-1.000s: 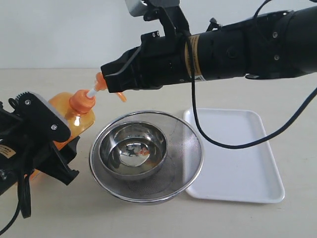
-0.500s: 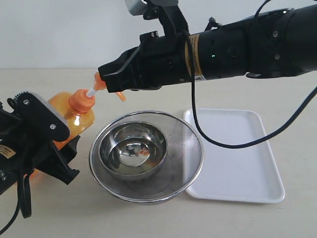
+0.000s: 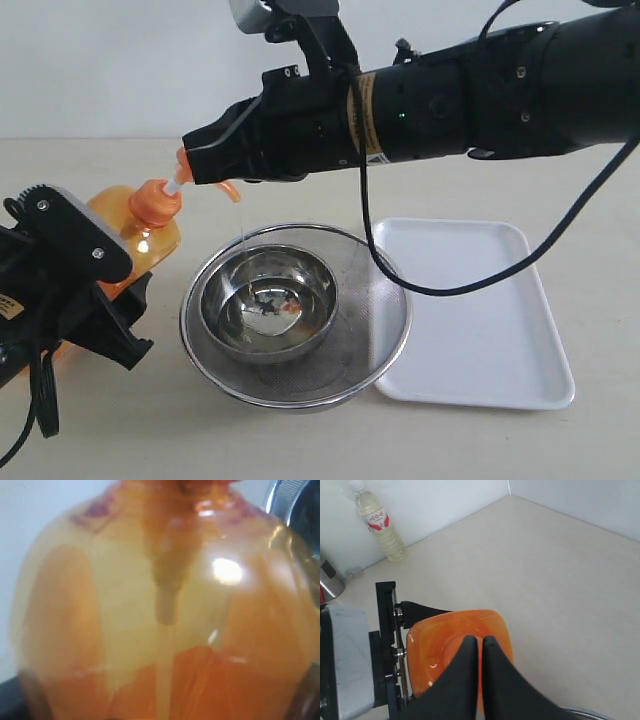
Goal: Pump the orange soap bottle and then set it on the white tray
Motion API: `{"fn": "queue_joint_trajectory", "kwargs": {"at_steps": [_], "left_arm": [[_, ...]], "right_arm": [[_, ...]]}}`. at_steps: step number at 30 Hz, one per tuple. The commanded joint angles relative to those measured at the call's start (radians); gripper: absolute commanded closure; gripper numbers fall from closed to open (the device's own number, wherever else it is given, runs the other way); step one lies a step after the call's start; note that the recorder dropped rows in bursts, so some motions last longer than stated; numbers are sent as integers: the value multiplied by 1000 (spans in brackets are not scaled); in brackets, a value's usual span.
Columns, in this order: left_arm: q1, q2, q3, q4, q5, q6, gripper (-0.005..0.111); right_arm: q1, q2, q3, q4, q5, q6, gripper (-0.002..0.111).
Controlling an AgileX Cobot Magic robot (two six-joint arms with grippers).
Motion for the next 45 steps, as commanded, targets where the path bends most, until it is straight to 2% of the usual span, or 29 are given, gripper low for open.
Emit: {"fn": "queue_joint_trajectory", "kwargs": {"at_steps": [1, 16, 24, 35, 45], "left_arm": [[-16, -11, -20, 109, -51, -43, 102], [-16, -11, -24, 120, -46, -54, 102], [-16, -11, -24, 100, -46, -50, 102], [-16, -11, -24, 98, -48, -46, 102], [-16, -11, -24, 96, -46, -50, 102]], "right_arm": [[31, 64, 21, -91, -26, 4, 108], [31, 59, 21, -81, -21, -26, 108], [27, -53, 11, -88, 49, -14, 108], [-66, -159, 11, -177, 38, 96, 108], [-69, -128, 11, -223, 4, 137, 108]]}}
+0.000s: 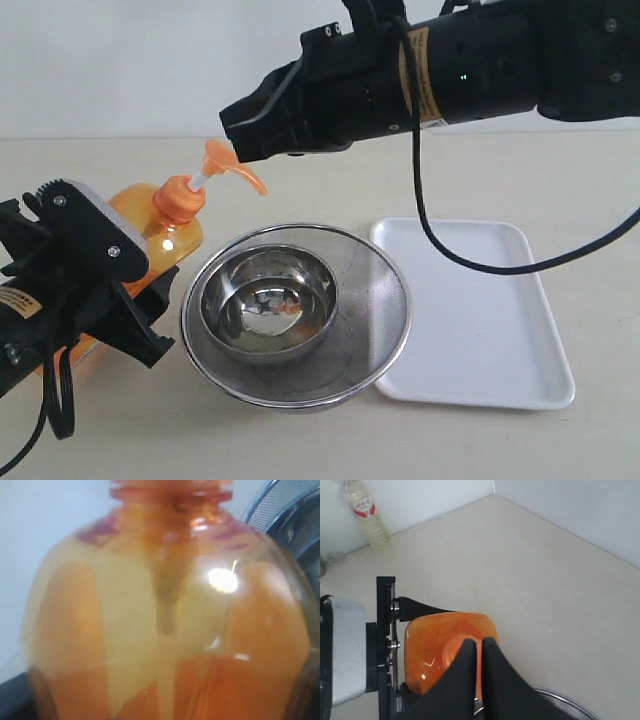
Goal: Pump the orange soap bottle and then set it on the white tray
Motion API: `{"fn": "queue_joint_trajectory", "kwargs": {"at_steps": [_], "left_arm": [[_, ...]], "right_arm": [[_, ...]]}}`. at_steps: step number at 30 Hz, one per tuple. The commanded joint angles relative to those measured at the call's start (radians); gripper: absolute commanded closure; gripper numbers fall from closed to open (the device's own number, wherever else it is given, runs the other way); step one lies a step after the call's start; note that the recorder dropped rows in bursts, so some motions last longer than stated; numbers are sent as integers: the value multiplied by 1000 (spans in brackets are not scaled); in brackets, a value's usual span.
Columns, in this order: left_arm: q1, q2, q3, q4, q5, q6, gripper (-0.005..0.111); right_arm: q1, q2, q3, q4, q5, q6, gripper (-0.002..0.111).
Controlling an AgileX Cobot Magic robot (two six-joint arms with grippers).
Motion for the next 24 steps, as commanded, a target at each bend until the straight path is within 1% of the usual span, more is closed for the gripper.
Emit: {"fn": "queue_joint_trajectory", "kwargs": {"at_steps": [1, 4, 19, 22, 24], "left_arm": [[-5, -15, -11, 15, -48, -2, 102], [-5, -15, -11, 15, -48, -2, 102], [-5, -15, -11, 19, -53, -4, 102], [-5, -15, -11, 19, -53, -4, 102], [-5, -15, -11, 19, -53, -4, 102]], "right_arm": [[-7, 18, 4, -9, -13, 5, 108], [-7, 26, 4, -8, -41, 5, 108], [-3, 37, 4, -8, -54, -9, 108], [-3, 35, 0, -2, 13, -18, 108], [-6, 35, -13, -8, 20, -15, 108]]}}
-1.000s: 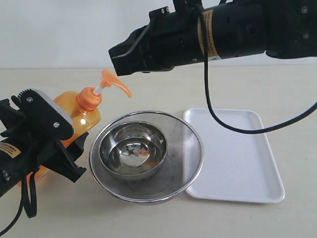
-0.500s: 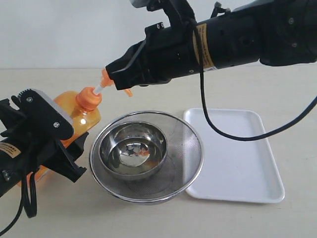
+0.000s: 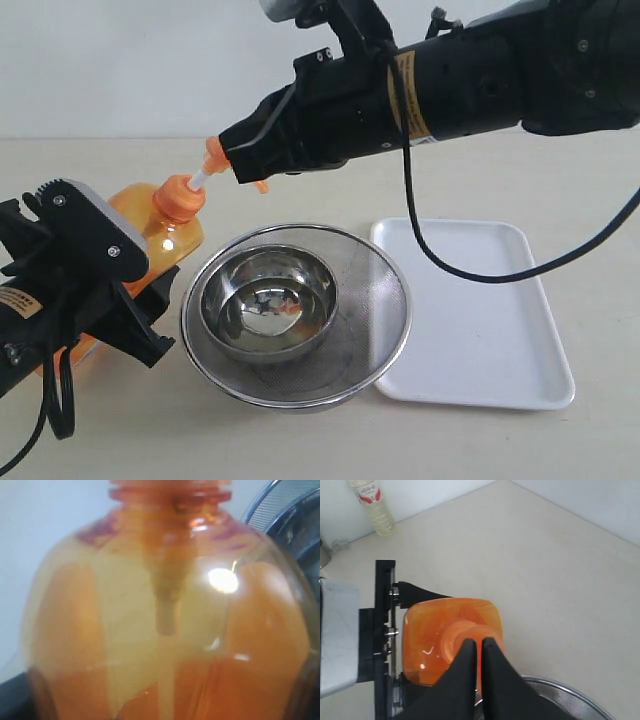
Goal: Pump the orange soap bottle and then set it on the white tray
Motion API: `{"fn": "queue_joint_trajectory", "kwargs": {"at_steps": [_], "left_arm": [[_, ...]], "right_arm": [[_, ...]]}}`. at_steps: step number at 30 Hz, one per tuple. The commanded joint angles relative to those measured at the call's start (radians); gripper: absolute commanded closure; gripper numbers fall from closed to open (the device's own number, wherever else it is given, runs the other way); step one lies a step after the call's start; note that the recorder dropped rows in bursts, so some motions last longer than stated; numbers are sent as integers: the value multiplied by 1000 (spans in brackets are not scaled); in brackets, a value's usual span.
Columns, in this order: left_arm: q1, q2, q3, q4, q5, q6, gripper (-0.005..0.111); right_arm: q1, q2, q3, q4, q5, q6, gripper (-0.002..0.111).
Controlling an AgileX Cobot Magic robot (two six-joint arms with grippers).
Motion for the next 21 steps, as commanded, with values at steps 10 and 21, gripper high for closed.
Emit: {"fn": "queue_joint_trajectory", "kwargs": {"at_steps": [10, 21], "left_arm": [[-5, -15, -11, 15, -53, 1, 102], [-5, -15, -11, 39, -53, 1, 102]], "right_arm": [[-6, 32, -25, -5, -45, -4, 108], [55, 71, -25, -17, -49, -4, 108]]}}
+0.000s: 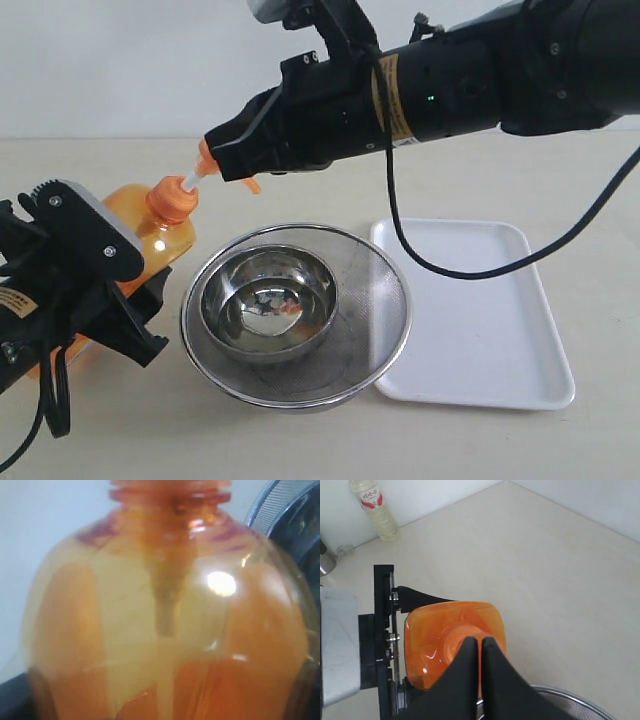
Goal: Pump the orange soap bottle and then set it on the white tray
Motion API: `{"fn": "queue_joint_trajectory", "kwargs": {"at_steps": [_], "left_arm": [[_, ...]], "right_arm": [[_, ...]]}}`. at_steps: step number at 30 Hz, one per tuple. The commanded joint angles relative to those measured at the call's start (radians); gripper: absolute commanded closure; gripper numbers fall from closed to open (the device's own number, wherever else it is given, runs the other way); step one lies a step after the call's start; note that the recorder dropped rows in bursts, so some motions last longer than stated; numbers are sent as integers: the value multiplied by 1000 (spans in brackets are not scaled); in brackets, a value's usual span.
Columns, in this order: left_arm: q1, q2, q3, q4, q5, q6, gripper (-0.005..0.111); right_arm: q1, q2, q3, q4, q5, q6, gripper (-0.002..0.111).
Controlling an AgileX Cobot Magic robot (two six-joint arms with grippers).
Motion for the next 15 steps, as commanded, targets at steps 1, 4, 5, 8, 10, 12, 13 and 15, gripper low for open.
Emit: {"fn": "queue_joint_trajectory", "kwargs": {"at_steps": [1, 4, 5, 8, 10, 12, 13, 15], "left_arm": [[-7, -15, -11, 53, -53, -13, 102], [-7, -15, -11, 54, -53, -28, 102], [-7, -15, -11, 54, -53, -28, 102], [-7, -15, -11, 54, -53, -28, 102], [-7, -15, -13, 57, -53, -28, 102], [-7, -15, -13, 57, -53, -28, 102], [-7, -15, -13, 57, -50, -28, 102], [-7, -15, -13, 61, -50, -33, 102]], "right_arm": [[44, 19, 4, -43, -20, -1, 108], [53, 22, 6, -52, -20, 7, 108], [55, 27, 6, -52, -20, 7, 108], [61, 72, 6, -49, -22, 6, 108], [74, 103, 3, -47, -22, -4, 108], [83, 122, 3, -33, -22, -19, 108], [83, 122, 3, -31, -17, -22, 108], [88, 122, 3, -24, -21, -31, 108]]}}
